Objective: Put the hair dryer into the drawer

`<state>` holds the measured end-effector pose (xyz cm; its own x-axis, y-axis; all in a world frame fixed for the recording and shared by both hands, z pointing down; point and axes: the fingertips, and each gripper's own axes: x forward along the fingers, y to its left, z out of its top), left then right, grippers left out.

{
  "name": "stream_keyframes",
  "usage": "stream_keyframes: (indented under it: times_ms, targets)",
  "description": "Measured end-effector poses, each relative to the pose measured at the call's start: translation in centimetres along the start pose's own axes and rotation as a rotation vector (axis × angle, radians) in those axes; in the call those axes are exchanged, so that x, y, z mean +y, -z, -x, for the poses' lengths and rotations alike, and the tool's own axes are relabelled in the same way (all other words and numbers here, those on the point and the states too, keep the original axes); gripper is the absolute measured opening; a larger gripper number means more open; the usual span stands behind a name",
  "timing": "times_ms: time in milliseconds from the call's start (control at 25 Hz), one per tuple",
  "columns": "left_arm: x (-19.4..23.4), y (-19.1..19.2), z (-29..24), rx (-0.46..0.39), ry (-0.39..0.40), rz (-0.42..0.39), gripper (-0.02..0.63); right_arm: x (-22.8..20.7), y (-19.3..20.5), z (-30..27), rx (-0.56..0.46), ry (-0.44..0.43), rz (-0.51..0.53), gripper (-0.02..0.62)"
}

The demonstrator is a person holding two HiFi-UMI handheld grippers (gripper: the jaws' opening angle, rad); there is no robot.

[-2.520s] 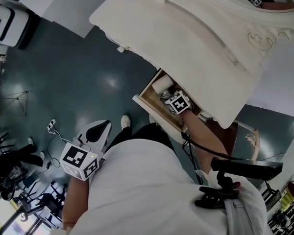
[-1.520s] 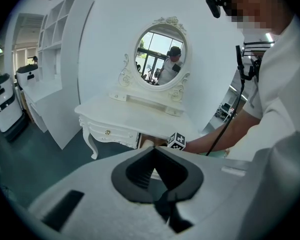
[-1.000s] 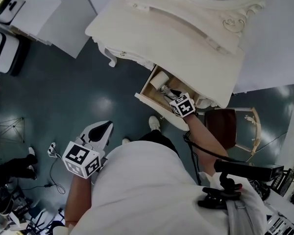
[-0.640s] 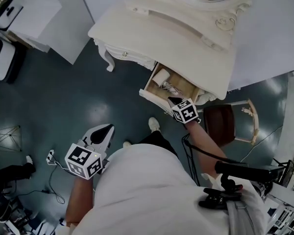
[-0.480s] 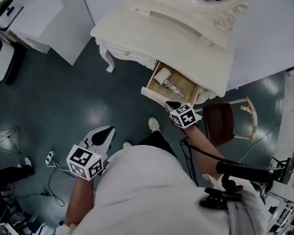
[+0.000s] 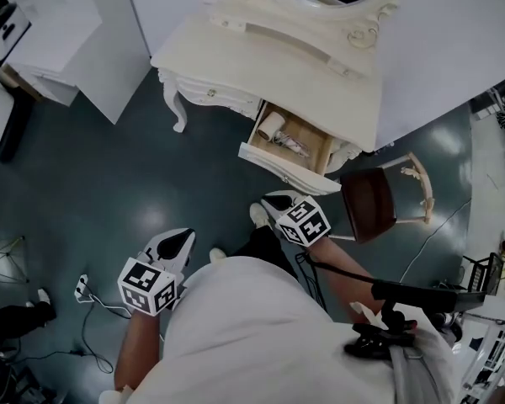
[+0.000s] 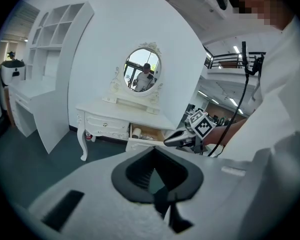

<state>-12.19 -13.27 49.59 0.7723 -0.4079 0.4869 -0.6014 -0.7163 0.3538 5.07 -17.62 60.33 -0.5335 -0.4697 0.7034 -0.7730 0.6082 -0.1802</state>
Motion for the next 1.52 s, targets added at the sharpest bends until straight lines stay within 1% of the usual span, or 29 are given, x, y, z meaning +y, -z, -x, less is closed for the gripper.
stream_keyframes:
  times_ms: [320,520,680,880,1120,1280,1520]
  targets:
    - [-1.1,2.4,1.9,0.012,0.043,-0.013,-0.005,6.5,-0.7,1.7,-0.041,-0.034,0.046,0.0]
    - [-1.4,3.4,2.7,0.022,0.059,-0.02,-0.003,8.6,-0.5,1.9,-0.044,-0.036,0.058,0.0]
    - [-1.2,3.8,3.6,0.023,0.061,-0.013,-0.003,10.1,-1.0,2.0,-0.049,-0.043,0.074,0.0]
    - [-1.2,4.2,4.0,0.021,0.057,-0.003,-0.003,10.9,-1.4,2.2,-0.048,-0.048,0.098,0.0]
    - [-0.9,4.6,4.1,0.02,0.041,0.011,-0.005,11.6,-1.8,1.8,-0.051,-0.077,0.126,0.0]
    - [-0.8,4.4,3.9,0.024,0.034,0.007,-0.003,12.0,-2.1,1.6,-0.056,-0.093,0.142,0.0]
    - [-1.0,4.2,2.8,0.034,0.045,-0.004,-0.003,11.7,-1.8,1.6,-0.058,-0.098,0.141,0.0]
